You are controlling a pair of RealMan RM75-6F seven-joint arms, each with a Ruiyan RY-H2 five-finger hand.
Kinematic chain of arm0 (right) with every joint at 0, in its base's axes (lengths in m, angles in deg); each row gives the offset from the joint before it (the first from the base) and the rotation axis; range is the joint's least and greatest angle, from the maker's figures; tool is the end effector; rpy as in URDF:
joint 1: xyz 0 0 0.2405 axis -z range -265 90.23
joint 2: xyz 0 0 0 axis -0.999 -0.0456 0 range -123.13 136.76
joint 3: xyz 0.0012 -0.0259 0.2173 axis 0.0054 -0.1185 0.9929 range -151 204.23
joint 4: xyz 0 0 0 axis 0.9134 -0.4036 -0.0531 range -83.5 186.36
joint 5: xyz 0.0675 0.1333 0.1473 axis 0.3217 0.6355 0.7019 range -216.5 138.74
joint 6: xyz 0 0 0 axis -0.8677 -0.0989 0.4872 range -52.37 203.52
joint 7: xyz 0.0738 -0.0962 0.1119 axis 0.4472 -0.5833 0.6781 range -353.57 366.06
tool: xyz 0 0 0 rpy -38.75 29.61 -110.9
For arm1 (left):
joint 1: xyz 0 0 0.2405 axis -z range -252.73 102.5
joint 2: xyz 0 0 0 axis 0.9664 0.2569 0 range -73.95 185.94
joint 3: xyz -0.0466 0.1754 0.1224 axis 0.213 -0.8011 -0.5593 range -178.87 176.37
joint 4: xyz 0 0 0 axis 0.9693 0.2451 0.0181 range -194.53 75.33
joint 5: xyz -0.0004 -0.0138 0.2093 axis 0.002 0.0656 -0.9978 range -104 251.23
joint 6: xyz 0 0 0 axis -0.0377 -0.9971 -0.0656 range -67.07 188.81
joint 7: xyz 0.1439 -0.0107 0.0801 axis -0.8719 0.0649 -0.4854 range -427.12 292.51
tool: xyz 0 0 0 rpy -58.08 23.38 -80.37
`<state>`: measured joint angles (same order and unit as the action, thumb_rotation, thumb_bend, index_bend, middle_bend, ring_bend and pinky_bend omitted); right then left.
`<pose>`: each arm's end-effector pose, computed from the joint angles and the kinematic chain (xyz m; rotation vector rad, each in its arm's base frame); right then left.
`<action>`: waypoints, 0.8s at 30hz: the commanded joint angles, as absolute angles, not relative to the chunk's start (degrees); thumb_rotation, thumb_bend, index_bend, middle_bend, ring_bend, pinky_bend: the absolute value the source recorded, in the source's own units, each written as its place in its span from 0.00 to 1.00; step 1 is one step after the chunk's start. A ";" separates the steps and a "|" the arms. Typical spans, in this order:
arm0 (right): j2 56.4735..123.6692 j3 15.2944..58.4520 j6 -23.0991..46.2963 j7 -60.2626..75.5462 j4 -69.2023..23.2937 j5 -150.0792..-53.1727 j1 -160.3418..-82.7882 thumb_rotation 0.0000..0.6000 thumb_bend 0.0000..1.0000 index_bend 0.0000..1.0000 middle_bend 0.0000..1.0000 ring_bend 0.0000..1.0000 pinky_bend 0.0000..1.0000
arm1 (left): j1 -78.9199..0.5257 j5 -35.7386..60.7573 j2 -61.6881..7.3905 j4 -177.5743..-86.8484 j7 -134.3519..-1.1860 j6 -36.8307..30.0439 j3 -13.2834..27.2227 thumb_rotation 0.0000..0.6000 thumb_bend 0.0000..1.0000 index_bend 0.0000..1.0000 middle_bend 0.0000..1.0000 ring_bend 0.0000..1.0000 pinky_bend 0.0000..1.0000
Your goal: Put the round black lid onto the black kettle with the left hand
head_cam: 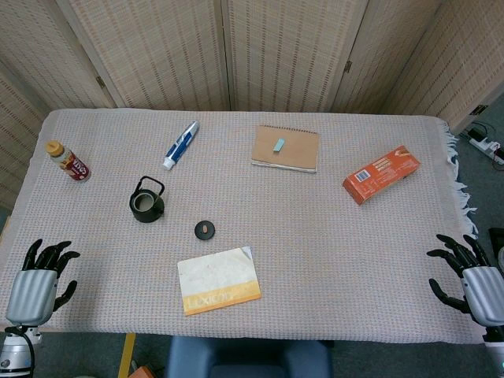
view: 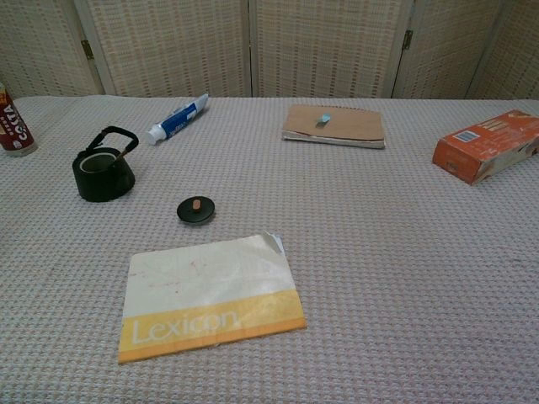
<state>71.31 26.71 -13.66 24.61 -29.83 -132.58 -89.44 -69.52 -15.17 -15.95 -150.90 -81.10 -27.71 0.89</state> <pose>-0.3018 -0.1759 0.1536 1.4169 -0.9820 1.0460 -0.2531 0.1985 0.1106 -1.4396 -0.7464 -0.8770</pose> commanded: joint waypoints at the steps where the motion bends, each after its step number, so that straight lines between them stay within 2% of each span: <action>1: 71.41 26.65 -13.63 24.49 -29.80 -132.62 -89.48 1.00 0.37 0.31 0.17 0.21 0.06 | -68.34 -17.21 -16.27 -149.73 -79.64 -27.26 0.88 1.00 0.26 0.34 0.17 0.24 0.20; 4: 71.41 26.58 -13.56 24.25 -29.89 -132.69 -89.57 1.00 0.37 0.31 0.17 0.21 0.06 | -66.35 -20.42 -17.03 -148.50 -77.58 -26.65 0.92 1.00 0.27 0.38 0.22 0.38 0.41; 11: 70.59 26.82 -14.11 23.49 -30.84 -132.85 -89.69 1.00 0.37 0.31 0.17 0.21 0.06 | -59.06 -25.10 -17.38 -149.95 -76.60 -19.51 1.59 1.00 0.27 0.40 0.29 0.66 0.70; 15: 70.17 26.81 -14.19 23.07 -31.40 -132.83 -89.69 1.00 0.37 0.31 0.17 0.21 0.06 | -53.78 -25.71 -18.69 -150.65 -76.32 -13.10 2.54 1.00 0.27 0.36 0.31 0.73 0.77; 19: 70.00 26.75 -14.25 23.00 -31.63 -132.77 -89.64 1.00 0.37 0.31 0.17 0.21 0.06 | -48.71 -22.44 -19.66 -152.14 -78.43 -4.32 3.93 1.00 0.27 0.22 0.21 0.73 0.83; 24: 69.76 26.72 -14.48 22.85 -31.88 -132.67 -89.48 1.00 0.37 0.31 0.17 0.21 0.06 | -42.89 -17.14 -23.36 -150.93 -82.24 4.08 6.64 1.00 0.27 0.21 0.18 0.76 0.87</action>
<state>69.76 26.72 -14.48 22.85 -31.89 -132.67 -89.48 -46.51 -20.44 -20.85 -151.40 -79.80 -0.14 4.70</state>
